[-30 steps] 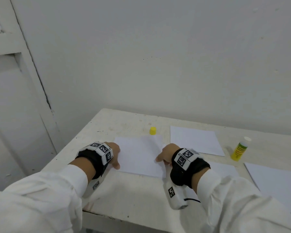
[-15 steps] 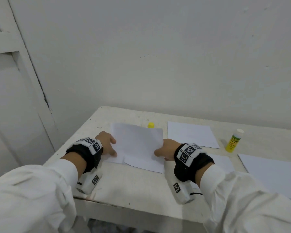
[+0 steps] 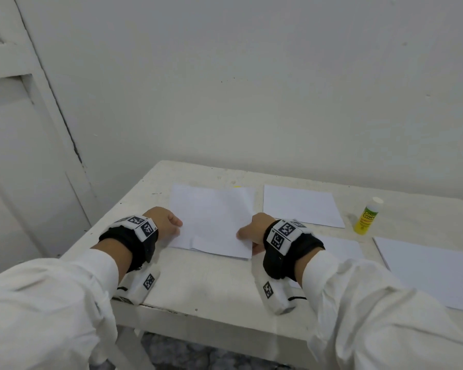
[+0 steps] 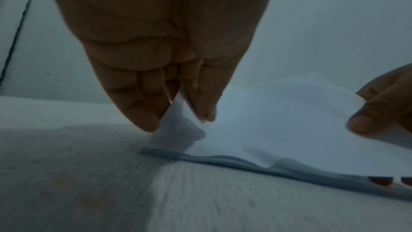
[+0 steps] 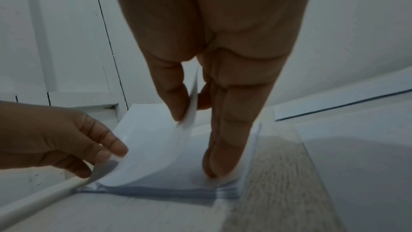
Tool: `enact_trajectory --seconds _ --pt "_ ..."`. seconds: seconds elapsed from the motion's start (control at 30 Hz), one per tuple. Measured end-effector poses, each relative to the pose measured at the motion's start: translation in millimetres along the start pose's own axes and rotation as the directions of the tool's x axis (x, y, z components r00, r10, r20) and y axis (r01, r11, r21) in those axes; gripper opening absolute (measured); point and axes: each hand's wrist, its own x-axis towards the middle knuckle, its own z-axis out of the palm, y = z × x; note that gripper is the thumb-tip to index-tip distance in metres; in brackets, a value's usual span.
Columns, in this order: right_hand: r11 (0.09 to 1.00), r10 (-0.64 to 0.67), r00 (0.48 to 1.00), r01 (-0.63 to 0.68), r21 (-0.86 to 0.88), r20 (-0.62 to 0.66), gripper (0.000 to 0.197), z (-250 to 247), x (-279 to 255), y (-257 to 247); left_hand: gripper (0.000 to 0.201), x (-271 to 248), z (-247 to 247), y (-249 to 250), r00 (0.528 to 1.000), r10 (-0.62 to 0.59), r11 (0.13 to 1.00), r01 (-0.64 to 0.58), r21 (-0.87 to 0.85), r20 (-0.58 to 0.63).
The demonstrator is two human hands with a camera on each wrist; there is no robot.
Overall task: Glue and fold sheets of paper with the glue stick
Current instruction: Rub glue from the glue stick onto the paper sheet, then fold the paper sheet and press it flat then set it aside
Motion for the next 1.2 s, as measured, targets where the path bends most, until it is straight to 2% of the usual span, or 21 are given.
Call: enact_trajectory --seconds 0.23,0.37,0.43,0.53,0.67,0.77,0.87,1.0,1.2 --pt "0.999 -0.034 0.999 0.034 0.029 -0.016 0.038 0.4 -3.3 4.0 0.026 -9.6 -3.3 10.5 0.998 -0.006 1.0 0.008 0.019 -0.065" --pt "0.994 -0.03 0.999 0.034 0.103 -0.036 0.039 -11.7 -11.0 11.6 0.026 -20.3 -5.4 18.9 0.997 0.044 0.998 -0.041 0.052 -0.069" --pt "0.982 -0.033 0.995 0.049 0.18 -0.092 0.036 -26.3 -18.2 21.7 0.023 -23.1 -4.7 28.3 0.996 0.085 0.996 -0.085 0.011 -0.04" --pt "0.928 0.031 0.993 0.015 0.372 -0.116 0.015 -55.7 -36.7 50.3 0.017 -30.7 5.2 54.2 0.989 0.141 0.983 -0.136 -0.12 0.033" --pt "0.896 0.096 0.977 -0.001 0.444 -0.191 0.028 -96.2 -59.4 107.0 0.017 -48.5 37.2 104.4 0.955 0.238 0.961 -0.206 -0.185 0.175" --pt "0.9 0.152 0.962 -0.041 0.434 -0.225 0.027 -117.5 -75.2 147.7 0.022 -55.8 65.9 134.4 0.919 0.278 0.957 -0.241 -0.159 0.279" --pt "0.913 0.215 0.945 -0.104 0.395 -0.248 0.027 -125.4 -83.8 170.8 0.021 -57.8 87.5 148.5 0.902 0.27 0.963 -0.244 -0.118 0.336" --pt "0.927 0.283 0.927 -0.199 0.318 -0.245 0.035 -123.6 -81.3 179.6 0.023 -58.2 103.1 152.7 0.899 0.242 0.969 -0.243 -0.043 0.366" --pt "0.95 0.31 0.925 -0.289 0.121 -0.219 0.027 -118.8 -81.5 171.7 0.021 -59.8 108.0 155.0 0.9 0.203 0.973 -0.23 0.027 0.386"
